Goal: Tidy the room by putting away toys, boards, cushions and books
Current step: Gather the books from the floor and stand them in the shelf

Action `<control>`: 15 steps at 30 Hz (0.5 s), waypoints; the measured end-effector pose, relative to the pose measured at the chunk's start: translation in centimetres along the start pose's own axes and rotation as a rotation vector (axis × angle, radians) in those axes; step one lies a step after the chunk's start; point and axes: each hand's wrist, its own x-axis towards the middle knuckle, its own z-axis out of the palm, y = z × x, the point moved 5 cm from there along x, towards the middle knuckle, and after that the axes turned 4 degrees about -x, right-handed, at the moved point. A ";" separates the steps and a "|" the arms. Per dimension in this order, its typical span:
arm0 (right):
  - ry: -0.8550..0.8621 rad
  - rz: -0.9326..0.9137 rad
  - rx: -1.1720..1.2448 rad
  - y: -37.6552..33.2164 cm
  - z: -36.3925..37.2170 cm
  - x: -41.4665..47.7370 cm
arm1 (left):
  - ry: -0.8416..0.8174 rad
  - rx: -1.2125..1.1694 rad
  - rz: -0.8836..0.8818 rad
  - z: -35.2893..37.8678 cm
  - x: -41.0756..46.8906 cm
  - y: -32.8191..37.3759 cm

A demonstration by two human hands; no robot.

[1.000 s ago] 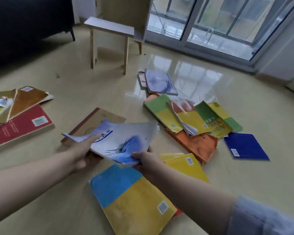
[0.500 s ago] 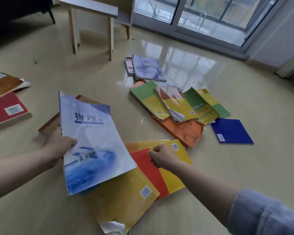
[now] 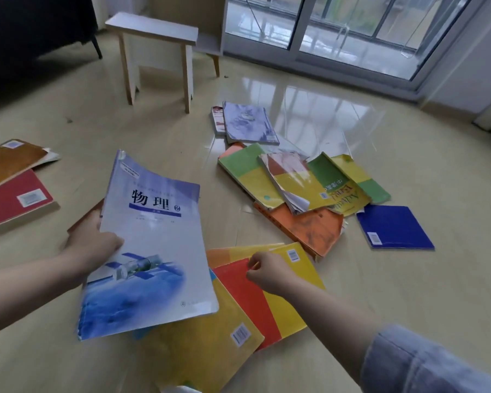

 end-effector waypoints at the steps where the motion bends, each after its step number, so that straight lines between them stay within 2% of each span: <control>1: 0.019 0.001 0.023 0.2 -0.4 0.3 | -0.006 0.003 -0.003 0.4 -0.1 0.5; 9: 0.157 -0.009 -0.035 3.6 -7.6 4.0 | -0.013 -0.028 -0.046 5.1 1.7 4.4; 15: 0.086 -0.025 -0.090 2.3 -12.3 6.4 | 0.040 -0.055 -0.015 5.8 4.6 8.6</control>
